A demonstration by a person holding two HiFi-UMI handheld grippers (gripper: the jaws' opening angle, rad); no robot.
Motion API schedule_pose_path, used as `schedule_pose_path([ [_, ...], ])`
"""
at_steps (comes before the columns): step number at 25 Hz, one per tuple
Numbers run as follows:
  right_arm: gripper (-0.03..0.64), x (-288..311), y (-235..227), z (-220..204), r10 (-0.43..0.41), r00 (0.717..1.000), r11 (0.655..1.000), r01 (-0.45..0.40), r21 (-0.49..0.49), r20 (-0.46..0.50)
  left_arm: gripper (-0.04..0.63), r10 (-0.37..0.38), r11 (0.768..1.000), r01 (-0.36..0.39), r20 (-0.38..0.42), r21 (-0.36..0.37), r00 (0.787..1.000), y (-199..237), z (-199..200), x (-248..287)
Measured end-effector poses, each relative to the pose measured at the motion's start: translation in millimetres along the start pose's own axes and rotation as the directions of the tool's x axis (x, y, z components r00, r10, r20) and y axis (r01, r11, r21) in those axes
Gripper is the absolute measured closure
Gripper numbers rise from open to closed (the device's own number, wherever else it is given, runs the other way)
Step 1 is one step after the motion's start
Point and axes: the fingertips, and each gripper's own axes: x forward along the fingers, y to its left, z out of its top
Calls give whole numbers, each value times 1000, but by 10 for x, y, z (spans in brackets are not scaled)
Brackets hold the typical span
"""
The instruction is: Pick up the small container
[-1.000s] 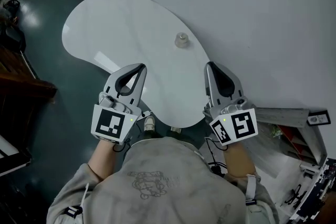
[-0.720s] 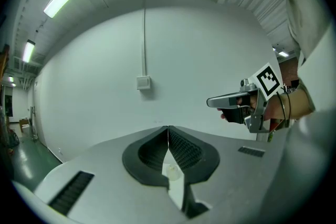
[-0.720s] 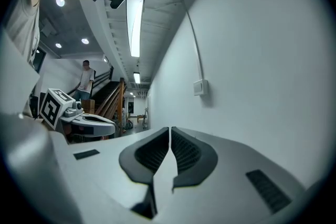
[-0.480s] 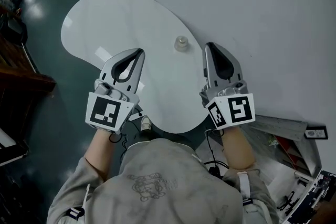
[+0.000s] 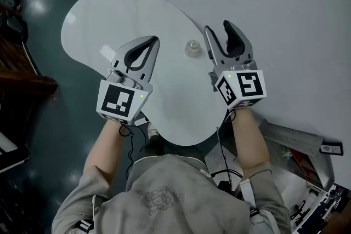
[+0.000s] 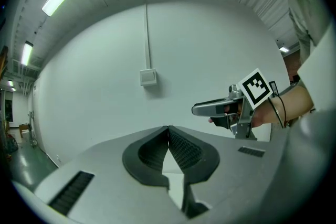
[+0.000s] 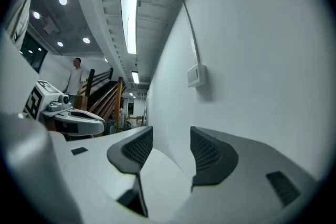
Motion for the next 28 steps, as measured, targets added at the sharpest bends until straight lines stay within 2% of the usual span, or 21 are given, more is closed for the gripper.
schedule_pose_path([
  [4, 368, 312, -10, -403, 6, 999, 1000, -6, -7, -42, 578, 0, 1000, 0, 0, 9, 1000, 55, -194, 181],
  [8, 360, 528, -34, -867, 12, 995, 1000, -13, -12, -99, 578, -22, 1000, 22, -29, 19, 999, 66, -493, 380],
  [14, 348, 719, -173, -1583, 3, 985, 1000, -2, 6, -175, 578, -59, 998, 58, -53, -9, 997, 46, -922, 599],
  [28, 295, 998, -425, -3208, -15, 929, 992, 60, 111, -370, 578, -101, 994, 94, -129, -60, 987, -61, -1833, 945],
])
